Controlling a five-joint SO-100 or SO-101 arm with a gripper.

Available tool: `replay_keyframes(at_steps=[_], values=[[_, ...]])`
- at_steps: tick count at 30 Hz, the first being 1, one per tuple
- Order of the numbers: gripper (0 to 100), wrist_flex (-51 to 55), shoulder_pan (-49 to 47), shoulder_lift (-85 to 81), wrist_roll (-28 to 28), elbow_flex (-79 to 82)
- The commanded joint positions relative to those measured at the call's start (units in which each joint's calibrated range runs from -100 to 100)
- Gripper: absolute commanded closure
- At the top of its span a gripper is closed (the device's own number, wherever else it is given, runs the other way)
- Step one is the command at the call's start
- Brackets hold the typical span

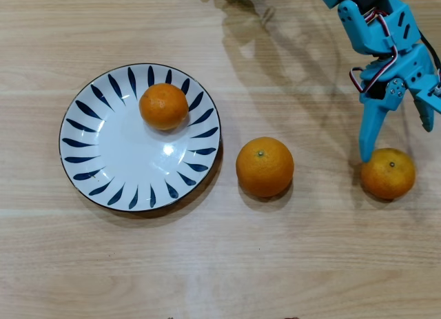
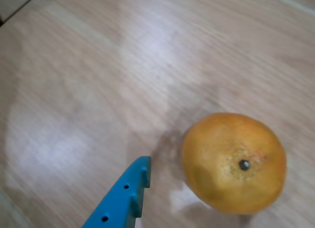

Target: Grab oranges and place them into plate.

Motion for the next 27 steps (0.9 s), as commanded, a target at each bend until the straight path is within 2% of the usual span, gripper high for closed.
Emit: replay_keyframes(at_steps=[1,11,20,27], values=[[52,-5.32,-0.07,1.96,-1.53,-0.39],[52,-7.39,0.82,8.21,-1.84,-2.20],[52,-6.87,1.14,18.52,-1.90,-17.32],[52,-6.87,1.54,20.89,-1.90,-18.59]])
